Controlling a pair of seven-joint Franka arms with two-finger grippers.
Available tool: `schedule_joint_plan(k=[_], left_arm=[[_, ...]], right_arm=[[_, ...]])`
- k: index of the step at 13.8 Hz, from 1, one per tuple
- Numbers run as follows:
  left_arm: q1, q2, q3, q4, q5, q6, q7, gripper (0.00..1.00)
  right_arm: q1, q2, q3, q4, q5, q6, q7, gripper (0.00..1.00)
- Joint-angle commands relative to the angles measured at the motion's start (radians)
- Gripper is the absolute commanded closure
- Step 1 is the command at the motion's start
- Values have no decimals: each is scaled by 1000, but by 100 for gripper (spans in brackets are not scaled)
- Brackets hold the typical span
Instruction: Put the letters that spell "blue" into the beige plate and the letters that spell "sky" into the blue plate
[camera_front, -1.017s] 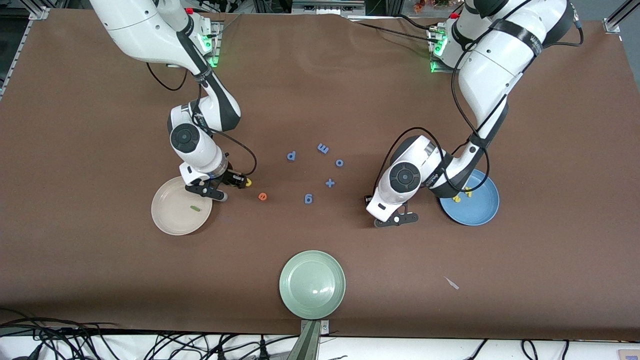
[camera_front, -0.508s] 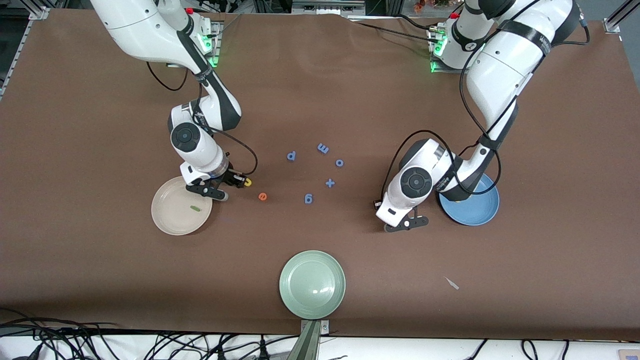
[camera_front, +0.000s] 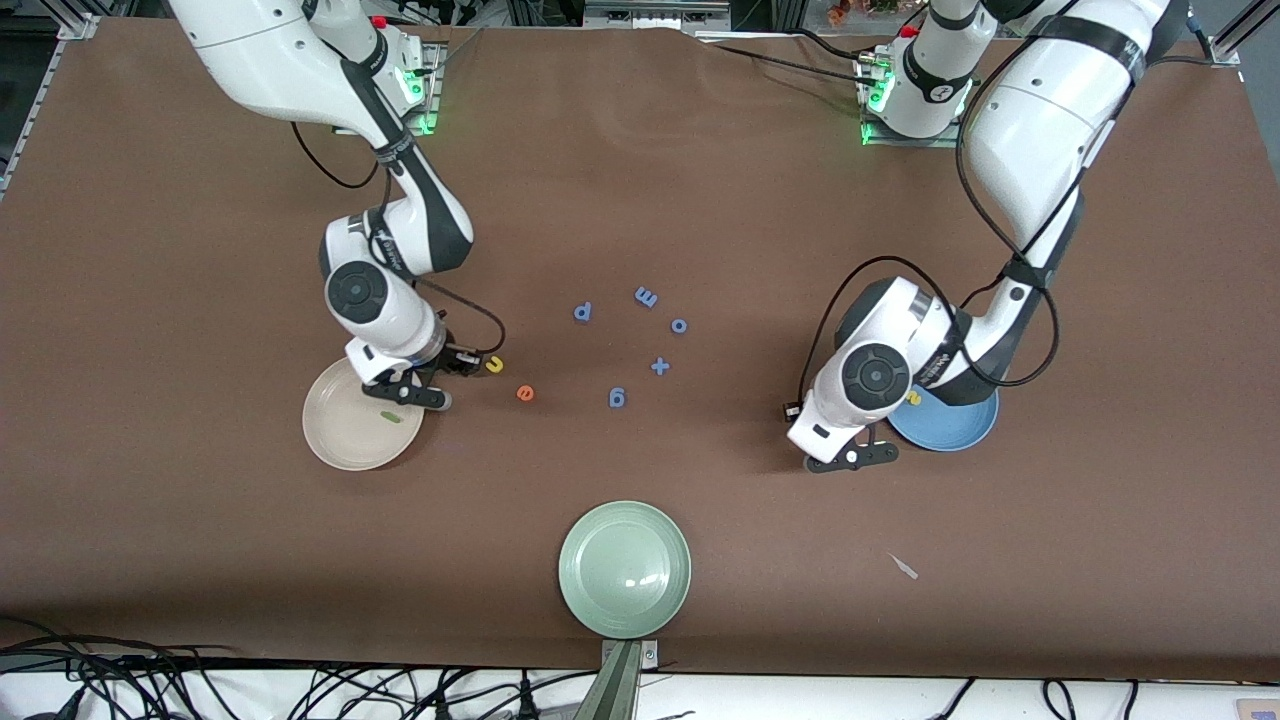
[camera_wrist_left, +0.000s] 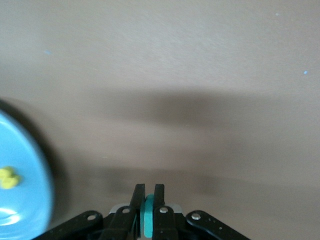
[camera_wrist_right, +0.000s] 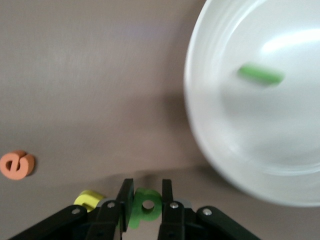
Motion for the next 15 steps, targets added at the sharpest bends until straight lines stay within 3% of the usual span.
schedule_joint_plan(k=[1,3,6,7,8,11,15], left_arm=[[45,-54,-7,12,11,-102,142,100],[115,-61,-5,-1,12,-128,276,100],[216,-58,-5,-7,12,-171,523,100],[249,-54,-5,-5,11,-171,592,80],[258,-49,-7,2,9,-169,633,1],[246,-52,-10,9,9,-169,633,0],[240,-66,-86,41,11,-169,631,0]], right_arm=[[-15,-15,-55,56,-9,-72,-168,91],[-17,-10,-92,70,-8,-70,-265,91],[-37,-1,-100,70,-4,-69,-295,88],[-37,-1,-100,70,2,-69,-287,60],[-35,-1,-98,70,6,-70,-280,40],[-25,-4,-87,75,6,-70,-234,36],[-14,-4,-31,82,8,-72,-107,36]])
